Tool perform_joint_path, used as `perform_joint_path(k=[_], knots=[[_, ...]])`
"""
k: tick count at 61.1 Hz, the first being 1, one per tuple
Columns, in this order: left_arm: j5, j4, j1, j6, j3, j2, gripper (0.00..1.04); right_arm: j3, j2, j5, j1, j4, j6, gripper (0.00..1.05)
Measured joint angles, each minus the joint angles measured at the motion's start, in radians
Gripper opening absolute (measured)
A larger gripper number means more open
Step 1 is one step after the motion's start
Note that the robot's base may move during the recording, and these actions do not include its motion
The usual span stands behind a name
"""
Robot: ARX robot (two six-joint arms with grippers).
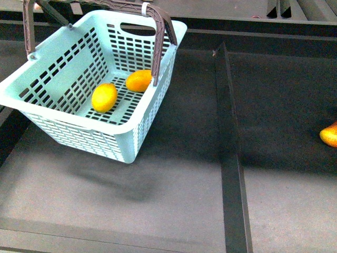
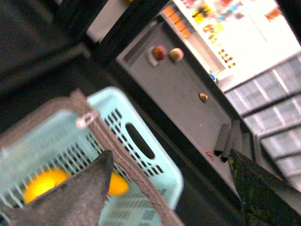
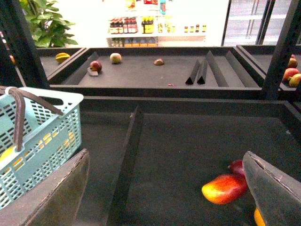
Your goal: Pick lemon and mango into basket
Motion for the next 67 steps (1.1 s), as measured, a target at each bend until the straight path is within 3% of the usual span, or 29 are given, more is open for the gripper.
perform_joint_path(k=[6, 15, 28, 52, 57, 67], knots=[[0.007, 0.098, 0.022, 0.232, -0.147, -0.097, 0.34, 0.000, 0.000, 0.000, 0.000, 0.000, 0.000, 0.96], [0.030, 0.142, 0.034, 0.332, -0.331, -0.201, 0.03, 0.000, 0.000, 0.000, 0.000, 0.000, 0.000, 0.96], [0.080, 0.157, 0.096, 0.353, -0.504, -0.359, 0.03, 0.000, 0.000, 0.000, 0.000, 0.000, 0.000, 0.96], [0.086, 0.048, 0.097, 0.357, -0.686, -0.650, 0.03, 0.000, 0.000, 0.000, 0.000, 0.000, 0.000, 0.96], [0.086, 0.087, 0.097, 0.358, -0.728, -0.666, 0.03, 0.000, 0.000, 0.000, 0.000, 0.000, 0.000, 0.96], [0.086, -0.030, 0.097, 0.360, -0.768, -0.811, 0.03, 0.000, 0.000, 0.000, 0.000, 0.000, 0.000, 0.96]])
